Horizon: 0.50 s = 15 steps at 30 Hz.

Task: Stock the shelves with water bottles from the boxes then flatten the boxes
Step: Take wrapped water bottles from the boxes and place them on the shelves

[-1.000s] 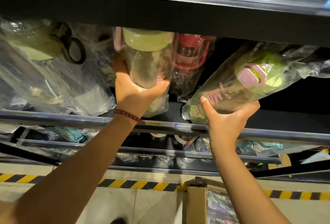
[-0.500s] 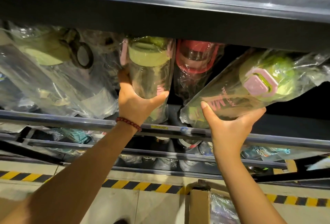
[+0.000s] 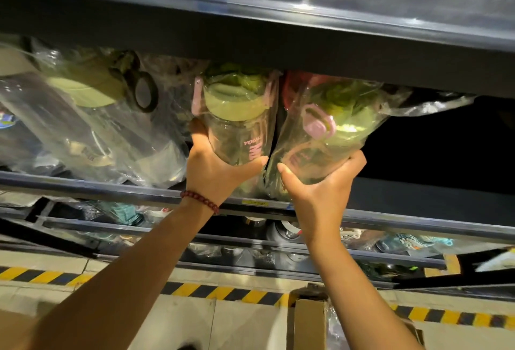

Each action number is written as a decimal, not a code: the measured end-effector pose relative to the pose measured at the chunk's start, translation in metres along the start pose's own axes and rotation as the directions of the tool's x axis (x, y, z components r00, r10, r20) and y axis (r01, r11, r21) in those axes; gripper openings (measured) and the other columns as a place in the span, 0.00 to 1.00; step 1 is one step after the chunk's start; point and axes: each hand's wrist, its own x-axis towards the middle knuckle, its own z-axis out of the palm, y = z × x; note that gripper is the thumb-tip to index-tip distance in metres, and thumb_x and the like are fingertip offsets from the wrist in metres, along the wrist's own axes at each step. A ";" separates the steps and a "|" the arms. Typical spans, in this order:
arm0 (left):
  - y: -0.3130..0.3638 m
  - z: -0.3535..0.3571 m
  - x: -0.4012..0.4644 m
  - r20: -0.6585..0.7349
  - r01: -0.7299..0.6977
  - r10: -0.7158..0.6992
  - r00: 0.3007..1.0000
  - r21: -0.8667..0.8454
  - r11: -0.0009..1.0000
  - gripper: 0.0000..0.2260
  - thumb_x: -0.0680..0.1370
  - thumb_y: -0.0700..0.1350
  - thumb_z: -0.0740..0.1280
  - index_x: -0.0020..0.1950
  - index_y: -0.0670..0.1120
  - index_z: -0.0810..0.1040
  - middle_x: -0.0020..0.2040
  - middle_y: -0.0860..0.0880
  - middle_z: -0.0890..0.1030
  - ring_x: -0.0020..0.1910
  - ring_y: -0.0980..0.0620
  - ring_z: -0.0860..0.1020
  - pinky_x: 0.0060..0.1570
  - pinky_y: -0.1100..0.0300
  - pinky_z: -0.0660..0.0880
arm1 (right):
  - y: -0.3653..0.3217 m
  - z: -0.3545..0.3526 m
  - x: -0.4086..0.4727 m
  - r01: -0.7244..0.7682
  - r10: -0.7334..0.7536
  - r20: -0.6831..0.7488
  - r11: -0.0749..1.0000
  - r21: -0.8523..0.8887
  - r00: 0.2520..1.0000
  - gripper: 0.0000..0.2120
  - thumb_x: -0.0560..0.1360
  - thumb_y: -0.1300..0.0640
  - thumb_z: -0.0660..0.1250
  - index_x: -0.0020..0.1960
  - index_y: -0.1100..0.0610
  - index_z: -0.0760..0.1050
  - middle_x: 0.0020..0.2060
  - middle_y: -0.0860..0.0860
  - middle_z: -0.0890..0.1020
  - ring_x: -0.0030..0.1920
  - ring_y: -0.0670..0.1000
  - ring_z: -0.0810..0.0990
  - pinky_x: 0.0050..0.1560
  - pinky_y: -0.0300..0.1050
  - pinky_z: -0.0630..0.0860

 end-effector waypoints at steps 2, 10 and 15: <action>0.001 -0.003 0.001 0.020 0.001 -0.001 1.000 0.022 1.000 0.38 0.52 0.57 0.81 0.51 0.43 0.65 0.47 0.48 0.78 0.47 0.53 0.78 0.42 0.68 0.75 | 0.002 -0.001 0.002 -0.003 0.003 0.000 0.999 -0.044 1.000 0.40 0.62 0.59 0.80 0.65 0.60 0.59 0.55 0.46 0.72 0.52 0.41 0.73 0.52 0.26 0.70; 0.008 -0.008 -0.003 0.101 0.024 -0.022 0.995 -0.019 1.000 0.31 0.59 0.42 0.82 0.49 0.47 0.62 0.43 0.60 0.70 0.41 0.70 0.69 0.35 0.81 0.69 | 0.004 -0.005 0.003 0.029 -0.026 0.020 0.986 -0.166 0.999 0.39 0.62 0.58 0.80 0.63 0.61 0.59 0.57 0.52 0.72 0.55 0.47 0.73 0.51 0.22 0.67; 0.008 -0.008 -0.002 0.118 0.039 -0.034 0.992 -0.041 0.998 0.31 0.59 0.42 0.82 0.50 0.44 0.63 0.43 0.59 0.71 0.41 0.69 0.70 0.36 0.79 0.70 | 0.004 -0.009 0.006 0.040 -0.031 0.044 0.978 -0.205 0.999 0.36 0.62 0.57 0.80 0.59 0.55 0.59 0.56 0.53 0.73 0.54 0.51 0.74 0.49 0.23 0.68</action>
